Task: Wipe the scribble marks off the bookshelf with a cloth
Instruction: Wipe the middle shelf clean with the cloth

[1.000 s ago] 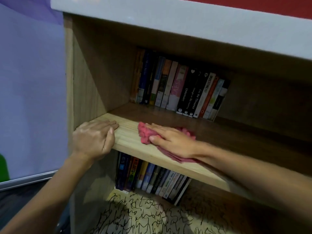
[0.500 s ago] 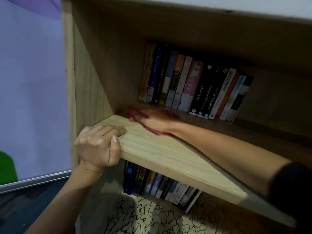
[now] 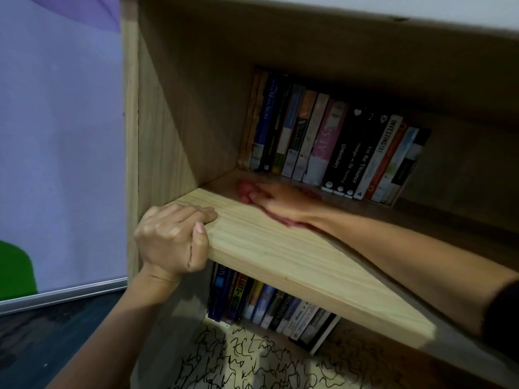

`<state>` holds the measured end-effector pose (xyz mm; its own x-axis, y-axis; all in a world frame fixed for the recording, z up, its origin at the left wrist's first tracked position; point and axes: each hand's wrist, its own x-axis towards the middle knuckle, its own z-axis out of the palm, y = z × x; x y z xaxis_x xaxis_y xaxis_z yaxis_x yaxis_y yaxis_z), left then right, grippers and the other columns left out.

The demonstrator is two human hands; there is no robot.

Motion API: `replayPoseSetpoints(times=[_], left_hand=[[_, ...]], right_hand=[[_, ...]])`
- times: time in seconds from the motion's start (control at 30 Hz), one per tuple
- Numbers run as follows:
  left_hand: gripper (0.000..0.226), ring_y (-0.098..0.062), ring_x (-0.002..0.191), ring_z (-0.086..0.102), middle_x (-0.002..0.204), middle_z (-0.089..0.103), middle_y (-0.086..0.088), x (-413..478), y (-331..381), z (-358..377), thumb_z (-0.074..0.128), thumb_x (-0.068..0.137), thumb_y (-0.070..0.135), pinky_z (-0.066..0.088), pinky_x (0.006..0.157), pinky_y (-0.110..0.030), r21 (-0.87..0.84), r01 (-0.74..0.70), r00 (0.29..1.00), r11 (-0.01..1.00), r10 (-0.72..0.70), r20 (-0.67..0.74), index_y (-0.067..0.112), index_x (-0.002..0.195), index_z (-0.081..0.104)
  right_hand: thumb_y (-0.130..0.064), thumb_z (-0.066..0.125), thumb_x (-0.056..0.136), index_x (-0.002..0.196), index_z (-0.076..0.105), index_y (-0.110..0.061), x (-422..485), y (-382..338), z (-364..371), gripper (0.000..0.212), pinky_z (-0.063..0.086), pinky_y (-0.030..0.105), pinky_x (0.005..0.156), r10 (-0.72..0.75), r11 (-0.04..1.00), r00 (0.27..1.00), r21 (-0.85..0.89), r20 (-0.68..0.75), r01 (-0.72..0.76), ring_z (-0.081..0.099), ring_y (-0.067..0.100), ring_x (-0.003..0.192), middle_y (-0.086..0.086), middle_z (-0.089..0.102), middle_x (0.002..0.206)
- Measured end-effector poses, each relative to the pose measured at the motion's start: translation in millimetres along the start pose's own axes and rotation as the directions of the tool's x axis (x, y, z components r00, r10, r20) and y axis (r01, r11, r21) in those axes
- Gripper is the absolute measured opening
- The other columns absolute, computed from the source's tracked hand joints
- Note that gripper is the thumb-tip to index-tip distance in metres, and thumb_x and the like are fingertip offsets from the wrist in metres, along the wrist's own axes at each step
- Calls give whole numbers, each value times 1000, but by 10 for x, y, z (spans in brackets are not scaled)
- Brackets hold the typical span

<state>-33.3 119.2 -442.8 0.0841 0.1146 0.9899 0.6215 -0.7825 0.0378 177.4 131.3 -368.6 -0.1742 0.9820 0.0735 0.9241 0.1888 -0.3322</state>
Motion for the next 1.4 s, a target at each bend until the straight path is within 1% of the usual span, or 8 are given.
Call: replayPoseSetpoints(times=[0.13, 0.4, 0.7, 0.8, 0.97, 1.2, 1.3, 1.4], left_hand=[[50, -18, 66, 70, 71, 73, 1, -37, 2, 27, 31, 87, 20, 34, 57, -29, 47, 17, 999, 999, -15, -39, 11, 69, 76], [48, -14, 70, 66, 73, 74, 1, -7, -1, 8, 31, 84, 20, 31, 58, -28, 28, 22, 1000, 999, -22, 5, 11, 71, 76], [47, -19, 68, 70, 74, 74, -2, 13, 86, -53, 32, 82, 19, 34, 62, -29, 70, 77, 995, 995, -81, 61, 9, 71, 77], [47, -19, 69, 69, 74, 74, -2, 23, 49, -46, 32, 82, 20, 33, 62, -28, 70, 78, 993, 994, -83, 82, 10, 72, 77], [52, -26, 78, 71, 83, 75, -8, 21, 60, -143, 29, 84, 25, 42, 69, -33, 105, 154, 948, 982, -177, 265, 9, 84, 78], [60, -33, 91, 68, 102, 73, -12, 159, 171, -285, 24, 85, 37, 48, 73, -41, 167, 244, 840, 955, -294, 456, 12, 103, 75], [75, -31, 112, 60, 122, 66, -8, 238, 318, -353, 14, 81, 52, 45, 88, -40, 227, 248, 756, 942, -335, 563, 16, 117, 69], [85, -26, 127, 51, 132, 60, -4, 253, 617, -326, 6, 80, 57, 35, 104, -39, 156, 195, 700, 968, -249, 670, 14, 125, 64]], right_hand=[[-28, 42, 101, 142, 42, -23, -578, -34, -23, 41, 38, 17, 103, -271, 962, 961, 55, 58, 268, 52, 4, 118, -9, 55, 131], [-46, 21, 104, 135, 51, -15, 506, 269, -152, 54, 36, 24, 86, 208, 976, 976, -54, -70, -212, 52, 26, 118, 15, 51, 138], [-33, 40, 101, 143, 40, -21, -791, 139, -62, 44, 33, 19, 106, -258, 966, 966, 42, 35, 257, 47, 6, 124, -7, 51, 137], [-56, 27, 99, 132, 48, -40, -289, 290, -119, 43, 35, 29, 106, -99, 995, 995, 23, 7, 99, 52, 10, 119, -8, 55, 129], [-52, 24, 100, 142, 42, -27, 284, 113, -75, 52, 38, 30, 98, 184, 983, 978, 37, -96, -181, 52, 21, 116, 3, 54, 133], [-41, 31, 102, 150, 21, -28, -1537, 37, -186, 51, 19, 29, 113, -110, 985, 991, -125, 73, 119, 29, 9, 137, -7, 29, 153], [-49, 26, 100, 129, 37, -50, -2045, 860, -560, 32, 39, 24, 96, 240, 971, 970, -6, 24, -240, 52, 3, 109, -18, 53, 120], [-74, 25, 88, 124, 52, -46, -2050, 1648, -816, 52, 39, 40, 101, 604, 789, 764, 36, -227, -614, 56, 22, 110, 0, 58, 128]])
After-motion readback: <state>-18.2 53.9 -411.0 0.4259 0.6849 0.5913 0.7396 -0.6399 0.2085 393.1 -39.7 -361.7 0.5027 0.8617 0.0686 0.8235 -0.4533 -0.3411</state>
